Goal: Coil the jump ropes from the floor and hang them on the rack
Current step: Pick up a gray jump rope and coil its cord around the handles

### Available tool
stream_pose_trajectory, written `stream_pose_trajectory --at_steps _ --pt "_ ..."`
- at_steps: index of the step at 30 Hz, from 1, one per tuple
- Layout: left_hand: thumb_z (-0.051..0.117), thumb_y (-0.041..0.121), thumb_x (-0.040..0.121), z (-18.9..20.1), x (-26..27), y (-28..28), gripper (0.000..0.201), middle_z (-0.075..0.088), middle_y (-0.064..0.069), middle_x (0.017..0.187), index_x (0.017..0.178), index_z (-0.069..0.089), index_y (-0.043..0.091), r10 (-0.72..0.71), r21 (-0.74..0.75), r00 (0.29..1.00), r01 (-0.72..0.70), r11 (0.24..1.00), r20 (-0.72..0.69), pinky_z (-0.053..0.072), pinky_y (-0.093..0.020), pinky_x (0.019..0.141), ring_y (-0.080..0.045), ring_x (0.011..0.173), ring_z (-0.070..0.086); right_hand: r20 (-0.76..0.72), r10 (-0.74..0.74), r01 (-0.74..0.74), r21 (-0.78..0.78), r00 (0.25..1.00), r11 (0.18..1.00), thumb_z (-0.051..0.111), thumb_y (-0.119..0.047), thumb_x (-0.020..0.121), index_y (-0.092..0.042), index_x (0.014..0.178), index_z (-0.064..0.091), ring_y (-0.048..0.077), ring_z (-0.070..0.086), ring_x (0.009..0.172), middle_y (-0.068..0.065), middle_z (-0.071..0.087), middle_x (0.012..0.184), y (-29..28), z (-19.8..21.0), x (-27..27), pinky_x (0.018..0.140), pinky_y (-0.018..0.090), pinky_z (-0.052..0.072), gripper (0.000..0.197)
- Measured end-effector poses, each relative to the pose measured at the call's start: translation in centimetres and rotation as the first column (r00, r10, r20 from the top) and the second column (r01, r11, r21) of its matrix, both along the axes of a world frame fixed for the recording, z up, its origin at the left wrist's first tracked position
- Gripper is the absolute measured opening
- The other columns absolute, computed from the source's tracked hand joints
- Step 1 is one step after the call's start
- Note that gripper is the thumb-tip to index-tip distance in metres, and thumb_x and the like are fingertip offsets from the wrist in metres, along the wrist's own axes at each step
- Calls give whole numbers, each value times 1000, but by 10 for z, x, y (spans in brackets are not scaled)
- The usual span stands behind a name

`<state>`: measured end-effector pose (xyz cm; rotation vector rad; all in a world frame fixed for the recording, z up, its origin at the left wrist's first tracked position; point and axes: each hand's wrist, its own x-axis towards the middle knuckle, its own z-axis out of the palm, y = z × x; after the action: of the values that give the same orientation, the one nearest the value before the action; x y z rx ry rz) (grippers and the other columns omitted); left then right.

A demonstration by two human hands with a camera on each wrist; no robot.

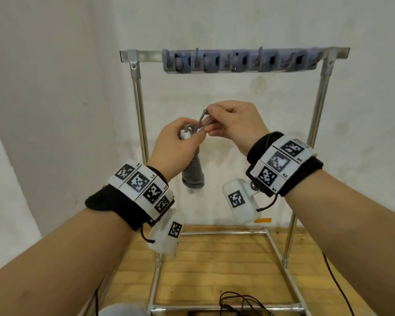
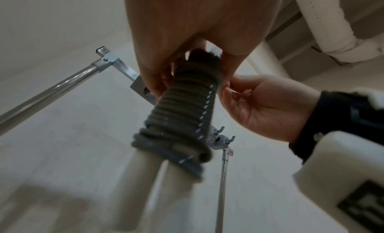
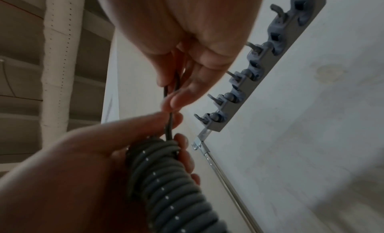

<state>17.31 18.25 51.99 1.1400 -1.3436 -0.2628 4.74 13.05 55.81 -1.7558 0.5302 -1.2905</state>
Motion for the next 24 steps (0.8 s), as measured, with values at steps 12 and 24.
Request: stream_pose_trajectory --at_steps 12,24 --pt "61 14 90 38 36 -44 9 60 1 84 83 58 19 33 -174 987 -61 983 -158 57 -30 65 -16 65 69 202 -51 64 -57 978 996 63 2 83 -6 98 57 12 61 58 10 65 74 -25 21 51 62 24 55 18" --pt "62 22 90 103 87 -103 17 62 -1 69 76 63 13 222 -243 972 -233 942 -72 57 -31 59 -20 61 67 145 -172 185 -84 974 979 52 -8 93 -7 74 59 12 56 44 8 60 61 -93 79 107 50 23 52 20"
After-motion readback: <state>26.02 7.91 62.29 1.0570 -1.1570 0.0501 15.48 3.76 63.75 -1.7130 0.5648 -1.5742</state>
